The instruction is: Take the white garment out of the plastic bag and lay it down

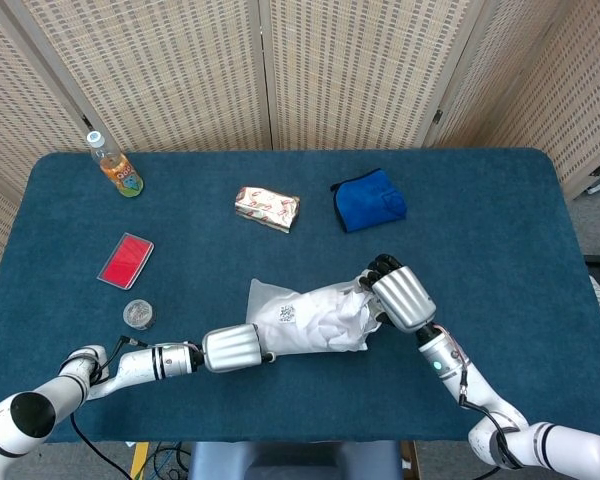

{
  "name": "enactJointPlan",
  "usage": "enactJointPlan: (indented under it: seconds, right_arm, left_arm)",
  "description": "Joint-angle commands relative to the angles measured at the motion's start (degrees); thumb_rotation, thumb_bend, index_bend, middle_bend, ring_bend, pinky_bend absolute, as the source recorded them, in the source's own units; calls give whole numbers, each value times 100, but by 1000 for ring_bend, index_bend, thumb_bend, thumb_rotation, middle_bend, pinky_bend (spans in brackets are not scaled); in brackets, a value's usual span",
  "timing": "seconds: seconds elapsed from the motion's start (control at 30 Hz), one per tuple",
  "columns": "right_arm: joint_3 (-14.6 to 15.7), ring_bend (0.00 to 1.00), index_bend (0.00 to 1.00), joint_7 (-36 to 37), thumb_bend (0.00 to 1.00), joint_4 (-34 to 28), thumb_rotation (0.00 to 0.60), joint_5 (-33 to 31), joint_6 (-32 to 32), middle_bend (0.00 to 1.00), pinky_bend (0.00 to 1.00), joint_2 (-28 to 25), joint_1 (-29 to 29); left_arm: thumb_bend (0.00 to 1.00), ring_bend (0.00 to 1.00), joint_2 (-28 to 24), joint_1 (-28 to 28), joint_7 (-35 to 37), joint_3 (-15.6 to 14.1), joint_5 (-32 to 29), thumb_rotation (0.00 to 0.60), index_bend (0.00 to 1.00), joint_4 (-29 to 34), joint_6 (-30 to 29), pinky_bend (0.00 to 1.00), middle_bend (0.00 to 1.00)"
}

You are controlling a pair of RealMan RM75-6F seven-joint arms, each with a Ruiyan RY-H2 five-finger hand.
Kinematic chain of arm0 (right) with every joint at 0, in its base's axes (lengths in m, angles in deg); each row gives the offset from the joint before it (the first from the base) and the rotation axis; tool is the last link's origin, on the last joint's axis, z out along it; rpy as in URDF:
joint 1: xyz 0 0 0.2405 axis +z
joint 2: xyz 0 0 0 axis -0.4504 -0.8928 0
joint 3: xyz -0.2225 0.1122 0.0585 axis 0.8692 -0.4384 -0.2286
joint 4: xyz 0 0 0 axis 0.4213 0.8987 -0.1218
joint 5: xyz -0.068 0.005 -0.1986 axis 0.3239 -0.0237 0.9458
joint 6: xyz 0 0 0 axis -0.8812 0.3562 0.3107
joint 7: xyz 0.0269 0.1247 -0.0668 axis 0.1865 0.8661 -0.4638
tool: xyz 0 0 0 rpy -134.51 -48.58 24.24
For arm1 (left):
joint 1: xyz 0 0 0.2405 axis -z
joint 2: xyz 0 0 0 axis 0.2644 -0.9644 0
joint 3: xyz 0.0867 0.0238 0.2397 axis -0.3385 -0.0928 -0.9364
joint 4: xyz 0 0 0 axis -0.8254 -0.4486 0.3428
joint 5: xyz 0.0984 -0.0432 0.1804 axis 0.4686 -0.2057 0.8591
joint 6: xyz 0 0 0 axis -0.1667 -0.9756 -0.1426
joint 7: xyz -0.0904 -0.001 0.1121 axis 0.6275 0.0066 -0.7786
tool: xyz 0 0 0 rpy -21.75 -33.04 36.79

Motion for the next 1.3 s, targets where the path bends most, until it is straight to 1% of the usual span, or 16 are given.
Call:
enactJointPlan:
  seconds: [0.03,0.2,0.47,0.7,1.03,1.3]
  right_arm:
    - [-2,352,897,11,678,10,600,-2,1,528,265,3,3]
    - [-3,353,897,33,679,27,600,-10,-2,528,265,9,1]
    - [0,357,897,56,678,27,600,5,-8,528,265,11,7]
    - [-8,359,897,101,678,58,600,3,-40,528,265,24,-2]
    - [-7,362,897,181,678,142,600,21,-54,528,265,71,8]
    - [-10,368,897,224,679,175,600,31,-86,528,265,38,-2]
  left_arm:
    - [374,906,-9,5,58,-9,-29,600,476,37,24,812,973]
    - [401,911,-15,0,208,-27,-67,600,519,88,13,812,984]
    - [430,917,-29,-22,375,-3,-150,600,559,155,-22,812,998]
    - [453,920,-28,-54,549,12,-226,600,559,173,-29,812,1000]
    - [466,929,28,-82,629,28,-260,600,580,111,-66,812,1000]
    - [474,930,-41,-120,597,-10,-256,600,585,86,-87,812,1000]
